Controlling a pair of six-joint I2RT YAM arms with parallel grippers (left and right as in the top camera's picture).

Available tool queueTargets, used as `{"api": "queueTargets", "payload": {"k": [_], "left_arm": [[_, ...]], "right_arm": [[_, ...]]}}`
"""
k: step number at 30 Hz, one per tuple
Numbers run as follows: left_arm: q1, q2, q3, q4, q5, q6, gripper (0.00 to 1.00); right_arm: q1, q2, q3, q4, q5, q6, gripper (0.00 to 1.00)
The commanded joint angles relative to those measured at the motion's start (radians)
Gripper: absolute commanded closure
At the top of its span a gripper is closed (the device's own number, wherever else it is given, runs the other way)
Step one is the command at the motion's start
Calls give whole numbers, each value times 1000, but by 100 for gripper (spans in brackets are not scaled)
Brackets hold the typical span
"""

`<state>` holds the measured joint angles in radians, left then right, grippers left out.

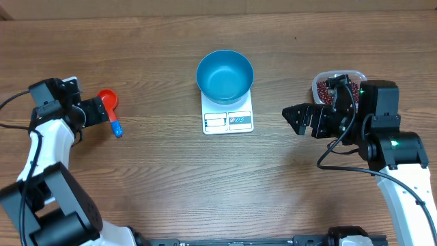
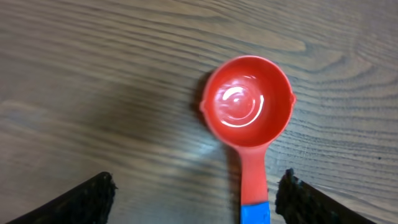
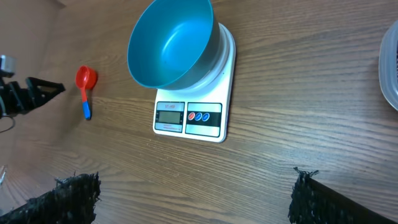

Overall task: Scoop item into bowl and weigh 150g on scale
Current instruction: 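Reach the left gripper to the red scoop, raise right arm, then grasp the red scoop with the left gripper and lift it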

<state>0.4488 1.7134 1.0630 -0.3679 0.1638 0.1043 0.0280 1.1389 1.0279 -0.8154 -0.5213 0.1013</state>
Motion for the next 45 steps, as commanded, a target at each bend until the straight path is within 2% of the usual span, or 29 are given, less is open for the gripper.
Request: {"api": "queueTargets", "payload": {"k": [1,10,27,36,41,45], "left_arm": [[-4,55,19,26,68,46,17],[-4,127,19,63,65,69,23],[-4,130,19,239,66,60,26],[-4,152,19,276,66,45,28],[-4,202,19,289,74,29,30],[-4,233,19,308,73,30,36]], "right_arm": [[5,-3,27,9,-12,2,0],[5,-3,27,-3,-12,2,0],[5,-3,26,-6,-12,2,0],[5,-3,26,-12,-12,3,0],[5,-3,26,-24,-12,2,0],[5,-3,26,-31,-12,2,0]]}}
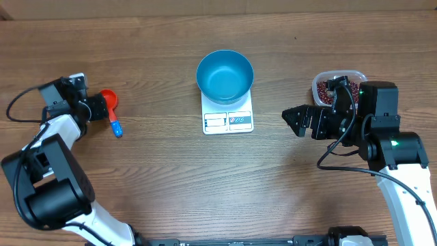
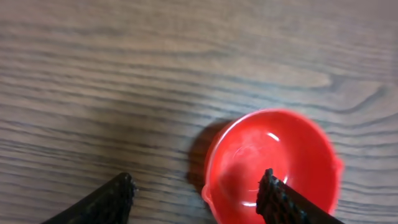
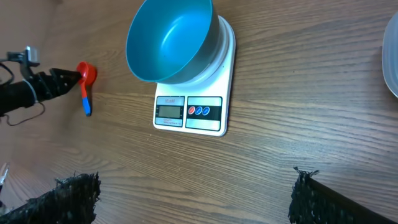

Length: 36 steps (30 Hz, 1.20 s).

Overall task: Scoop item into bowl and weigh 150g on scale
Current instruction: 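Grasp the red scoop with the left gripper and lift it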

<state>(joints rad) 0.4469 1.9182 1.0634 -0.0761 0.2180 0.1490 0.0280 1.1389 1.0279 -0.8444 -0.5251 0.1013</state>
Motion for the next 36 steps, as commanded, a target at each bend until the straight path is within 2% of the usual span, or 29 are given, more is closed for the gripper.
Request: {"api": "queueTargets", "payload": {"k": [1,6,9,11,12,13,17,22,26,27,30,36], "left_arm": [[-2,35,19,23,19,-15,38],[-3,88,19,60,19,-23,46],[-3,111,19,62,19,-26,56],[-3,117,19,62,20,-26,77],[-3,117,19,62,20,-27,92],[-3,116,19,64,20,-33,96],[-3,110,22,78,19,-95,96],[-2,54,34,74,18,-261,96],[-2,-72,34,55,18,-467,96],[-3,-143,34,30,20,-575,96],[-11,-262,34,-47,46,-760,96],[-72,-427,34,-163,198,-1009,96]], "right_arm": [[5,-3,26,-2,-8,2,0],[5,-3,26,-4,-8,3,0],[5,-3,26,-3,-8,3,0],[5,-3,26,-3,-8,3,0],[5,-3,26,-2,-8,3,0],[5,-3,26,-2,-8,3,0],[5,-3,26,4,-9,3,0],[5,-3,26,27,-9,56,0],[5,-3,26,92,-48,130,0],[5,-3,26,145,-100,163,2],[6,-3,26,242,-162,232,5],[64,-3,26,446,-168,373,7]]}}
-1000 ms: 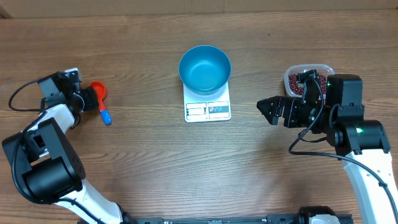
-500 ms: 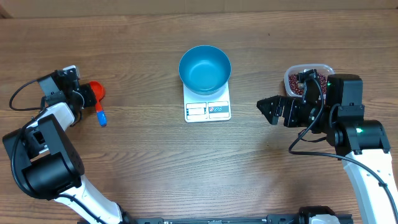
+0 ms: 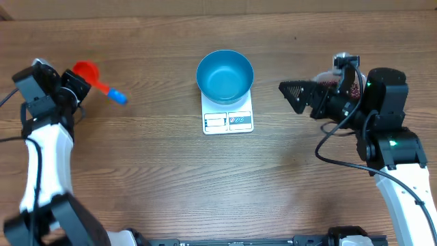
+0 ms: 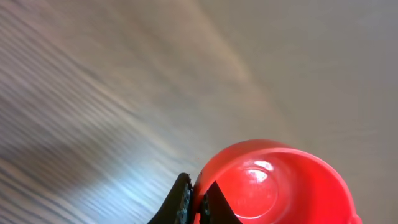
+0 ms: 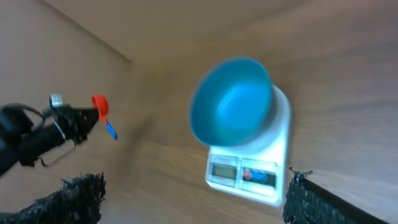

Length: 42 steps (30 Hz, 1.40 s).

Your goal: Scoop item into bowl and weigh 150g on scale

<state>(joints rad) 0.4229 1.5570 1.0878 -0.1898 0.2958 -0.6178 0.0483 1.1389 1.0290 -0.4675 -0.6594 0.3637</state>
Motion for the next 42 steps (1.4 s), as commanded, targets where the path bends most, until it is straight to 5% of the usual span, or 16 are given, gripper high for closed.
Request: {"api": "queueTargets", "payload": {"k": [1,6,12,23,42], "left_arm": [[-63,-80,10,-69,142,-291,96],[-169,-108,10,-174,264,-601,96],[-353,-106,9,-200,326,-747,96],[-574,-106,9,-202,213,-835,96],[-656,-106,9,-207,195,-882,96]], "right_arm": [[59,-3,25,98,-34,124,8],[159,2,25,214,45,211,11],[319,54,25,257,166,240,19],[442,146,25,280,173,296,50],[571,219,25,285,358,317,72]]}}
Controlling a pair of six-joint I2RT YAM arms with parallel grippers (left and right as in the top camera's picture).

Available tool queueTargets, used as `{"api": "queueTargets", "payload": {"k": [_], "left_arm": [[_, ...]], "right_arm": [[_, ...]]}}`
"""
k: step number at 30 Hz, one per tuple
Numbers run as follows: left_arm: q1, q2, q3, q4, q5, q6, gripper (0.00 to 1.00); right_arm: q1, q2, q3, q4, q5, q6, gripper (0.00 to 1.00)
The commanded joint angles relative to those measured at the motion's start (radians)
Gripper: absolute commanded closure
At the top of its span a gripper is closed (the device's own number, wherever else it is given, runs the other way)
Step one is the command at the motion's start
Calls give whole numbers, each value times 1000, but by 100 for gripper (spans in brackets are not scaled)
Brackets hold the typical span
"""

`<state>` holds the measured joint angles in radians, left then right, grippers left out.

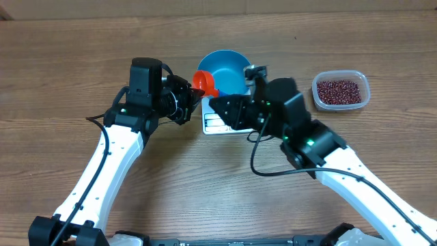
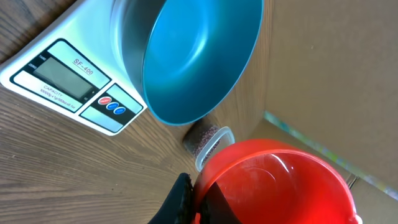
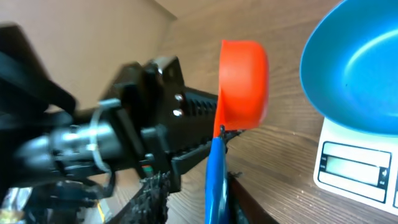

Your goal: Scoop item into bowl and weigh 150g on scale

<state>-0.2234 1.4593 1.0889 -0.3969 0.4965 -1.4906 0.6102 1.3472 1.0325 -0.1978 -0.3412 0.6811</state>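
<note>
The red scoop (image 1: 205, 83) hangs in the air just left of the blue bowl (image 1: 229, 68), which stands on the white scale (image 1: 207, 124). My left gripper (image 1: 187, 96) is shut on the rim of the scoop's cup (image 2: 273, 180). My right gripper (image 1: 214, 108) has come in from the right, and its fingers stand astride the scoop's blue handle (image 3: 216, 180). One pad touches the handle; a gap shows on the other side. The bowl (image 2: 193, 56) is empty. Red beans fill a clear tub (image 1: 340, 89) at the right.
The two arms meet over the scale's front left corner, close to the bowl's rim. The bean tub (image 2: 208, 140) stands well to the right of the scale (image 2: 62, 78). A cardboard wall runs along the table's far edge.
My left gripper has moved with the scoop from the far left to beside the bowl. My right gripper has moved left across the scale, and its fingers now straddle the blue handle.
The scoop lay on the table at the far left with my open left gripper over it. Then the fingers stood around the cup's rim. Then they were shut on it, lifted off the table. Now the scoop hangs by the bowl between both grippers.
</note>
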Motion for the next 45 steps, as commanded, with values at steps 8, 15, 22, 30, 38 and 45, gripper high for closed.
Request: {"api": "queueTargets", "payload": {"k": [8,15,22,30,38,45], "left_arm": [[-13,-8,8,-4,-8,5,96],[-13,-8,8,-42,-10,10,96],[-13,-8,8,-43,-5,50,96],[-13,-8,8,-37,22,68,96],[-20,-8,8,-18,47,120,96],[-46,-8,8,-17,47,126,96]], "right_arm": [[10,11,21,45,80,-28,74],[10,11,21,49,124,-62,74],[10,11,21,47,131,-84,75],[10,11,21,27,120,-84,82],[10,11,21,28,120,-88,88],[10,11,21,27,120,-88,91]]}}
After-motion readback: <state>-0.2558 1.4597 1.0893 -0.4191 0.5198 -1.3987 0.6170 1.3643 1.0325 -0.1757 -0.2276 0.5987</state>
